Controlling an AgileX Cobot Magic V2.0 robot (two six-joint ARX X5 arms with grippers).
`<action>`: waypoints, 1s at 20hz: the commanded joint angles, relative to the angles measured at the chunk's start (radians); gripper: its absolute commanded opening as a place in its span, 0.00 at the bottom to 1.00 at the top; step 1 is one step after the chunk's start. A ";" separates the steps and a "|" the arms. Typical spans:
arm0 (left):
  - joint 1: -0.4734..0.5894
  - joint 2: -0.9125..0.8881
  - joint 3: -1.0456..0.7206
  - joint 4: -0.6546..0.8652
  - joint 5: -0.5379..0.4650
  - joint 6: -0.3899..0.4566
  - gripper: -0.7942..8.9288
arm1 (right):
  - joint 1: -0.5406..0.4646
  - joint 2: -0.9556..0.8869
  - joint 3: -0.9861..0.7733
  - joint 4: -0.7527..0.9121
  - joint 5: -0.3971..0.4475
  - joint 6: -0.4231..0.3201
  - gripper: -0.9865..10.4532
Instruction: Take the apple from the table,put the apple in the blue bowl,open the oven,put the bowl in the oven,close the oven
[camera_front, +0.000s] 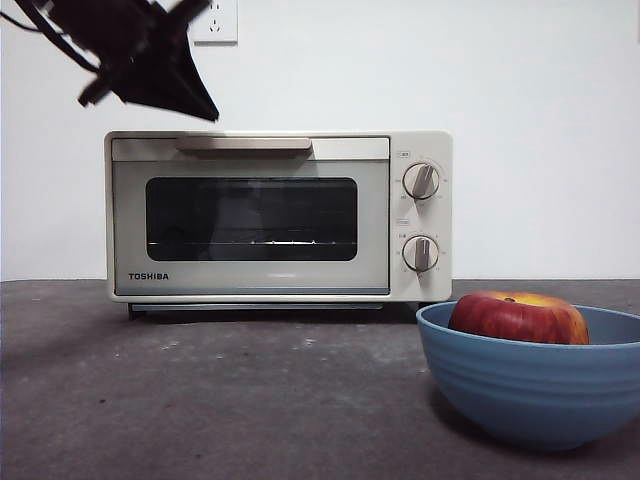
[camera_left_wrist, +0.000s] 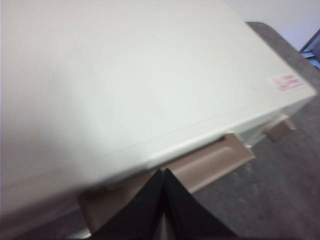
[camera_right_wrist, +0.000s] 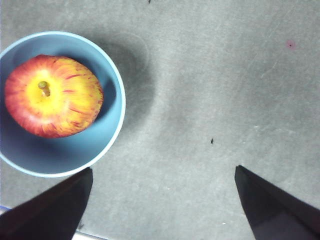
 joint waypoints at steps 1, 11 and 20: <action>-0.009 0.053 0.025 0.026 -0.027 0.019 0.09 | 0.005 -0.009 0.003 0.009 -0.003 0.031 0.48; -0.096 0.106 0.025 -0.188 -0.036 0.033 0.09 | 0.000 -0.081 0.003 -0.010 0.003 0.077 0.48; -0.248 0.103 0.025 -0.418 -0.036 0.037 0.09 | -0.055 -0.077 0.003 -0.040 -0.019 0.063 0.48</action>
